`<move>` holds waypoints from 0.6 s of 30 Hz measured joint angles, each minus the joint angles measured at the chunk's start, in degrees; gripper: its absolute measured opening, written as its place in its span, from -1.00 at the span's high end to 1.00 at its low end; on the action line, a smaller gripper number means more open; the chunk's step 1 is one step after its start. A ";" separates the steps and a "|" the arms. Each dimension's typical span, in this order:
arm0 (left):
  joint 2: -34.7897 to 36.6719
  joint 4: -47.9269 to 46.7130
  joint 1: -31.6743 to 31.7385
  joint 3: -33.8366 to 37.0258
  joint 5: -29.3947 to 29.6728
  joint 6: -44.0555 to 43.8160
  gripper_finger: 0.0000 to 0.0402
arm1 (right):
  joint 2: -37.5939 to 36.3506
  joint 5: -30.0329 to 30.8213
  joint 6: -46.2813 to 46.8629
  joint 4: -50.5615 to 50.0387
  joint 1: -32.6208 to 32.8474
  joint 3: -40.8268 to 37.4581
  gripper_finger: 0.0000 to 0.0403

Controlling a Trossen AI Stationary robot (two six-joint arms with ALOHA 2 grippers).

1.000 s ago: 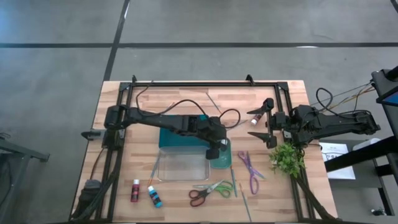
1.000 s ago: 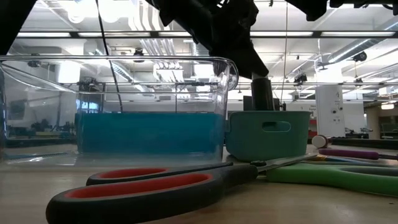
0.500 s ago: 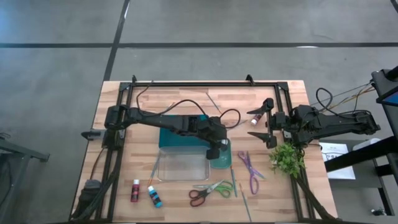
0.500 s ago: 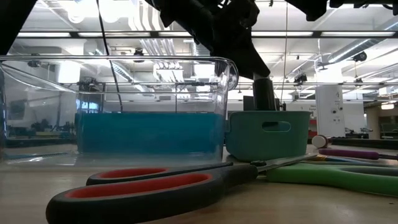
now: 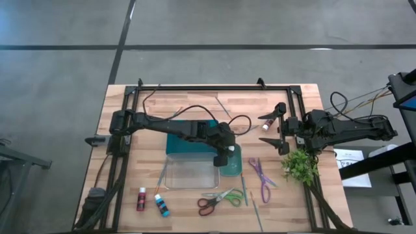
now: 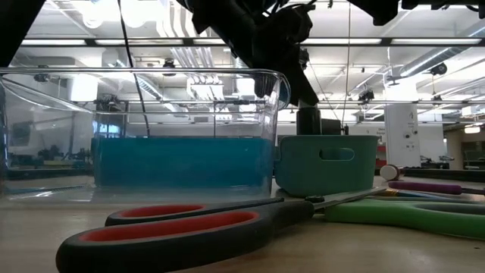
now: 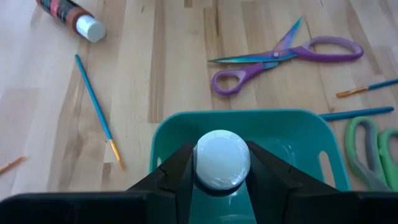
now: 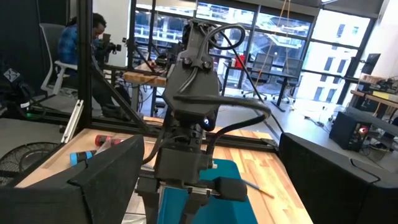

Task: Pick & Place Paint Supplies
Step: Put the black paint bottle into the green bin

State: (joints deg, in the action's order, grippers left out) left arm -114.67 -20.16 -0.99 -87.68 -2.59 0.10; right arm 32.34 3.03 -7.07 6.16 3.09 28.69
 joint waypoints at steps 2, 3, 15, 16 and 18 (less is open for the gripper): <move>0.00 -0.02 -0.02 0.00 0.01 -0.49 0.41 | 0.00 0.00 0.00 -0.15 0.01 0.00 -0.84; 0.00 -0.05 -0.02 0.00 0.01 -0.84 0.41 | 0.00 0.00 0.00 -0.28 0.01 0.00 -0.84; 0.01 -0.06 -0.09 0.95 1.52 -3.46 0.41 | 0.00 0.01 0.20 -0.98 0.01 0.02 -0.84; 0.05 0.81 -0.09 1.79 1.53 -3.91 0.41 | 0.00 0.02 0.22 -0.99 0.00 0.02 -0.84; 0.09 2.62 -0.09 3.74 1.55 -5.03 0.41 | -0.02 0.02 0.28 -0.99 0.02 0.02 -0.84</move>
State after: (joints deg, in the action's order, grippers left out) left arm -114.59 -17.54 -1.08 -83.94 -1.04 -4.93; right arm 32.32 3.05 -6.79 5.17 3.11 28.71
